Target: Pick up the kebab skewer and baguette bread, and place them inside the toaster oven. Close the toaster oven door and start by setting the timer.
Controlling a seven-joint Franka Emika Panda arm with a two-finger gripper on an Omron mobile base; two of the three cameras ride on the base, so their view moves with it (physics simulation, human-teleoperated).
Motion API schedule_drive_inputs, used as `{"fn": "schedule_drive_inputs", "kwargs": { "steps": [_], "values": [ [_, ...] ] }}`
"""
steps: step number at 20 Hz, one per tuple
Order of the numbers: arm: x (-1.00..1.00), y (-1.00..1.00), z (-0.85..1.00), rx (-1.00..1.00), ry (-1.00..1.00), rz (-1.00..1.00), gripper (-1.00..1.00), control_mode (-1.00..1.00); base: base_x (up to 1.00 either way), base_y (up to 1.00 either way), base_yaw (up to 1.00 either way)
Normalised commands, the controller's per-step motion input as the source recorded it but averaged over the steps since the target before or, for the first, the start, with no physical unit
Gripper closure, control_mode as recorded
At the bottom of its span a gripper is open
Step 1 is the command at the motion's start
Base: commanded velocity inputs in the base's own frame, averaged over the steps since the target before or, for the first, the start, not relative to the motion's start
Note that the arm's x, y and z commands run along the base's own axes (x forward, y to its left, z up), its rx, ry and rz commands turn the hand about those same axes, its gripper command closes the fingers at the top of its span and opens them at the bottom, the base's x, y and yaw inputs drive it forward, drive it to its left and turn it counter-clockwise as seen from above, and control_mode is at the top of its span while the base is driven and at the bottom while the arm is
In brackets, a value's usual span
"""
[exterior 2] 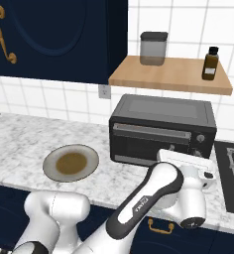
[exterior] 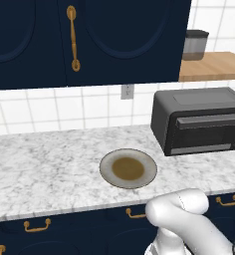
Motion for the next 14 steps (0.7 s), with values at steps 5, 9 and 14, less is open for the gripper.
{"fn": "schedule_drive_inputs", "kwargs": {
  "steps": [5, 9, 14],
  "values": [
    [0.2, -0.47, 0.0, 0.0, -0.02, 0.0, -1.0, -1.0, 0.0, 0.0, 0.0],
    [0.33, -0.44, -0.02, -0.02, 0.0, 0.0, -1.0, -1.0, 0.0, 0.0, 0.0],
    [0.31, -0.25, -0.06, -0.05, 0.0, 0.0, -1.0, -1.0, 0.0, 0.0, 0.0]
  ]
}}
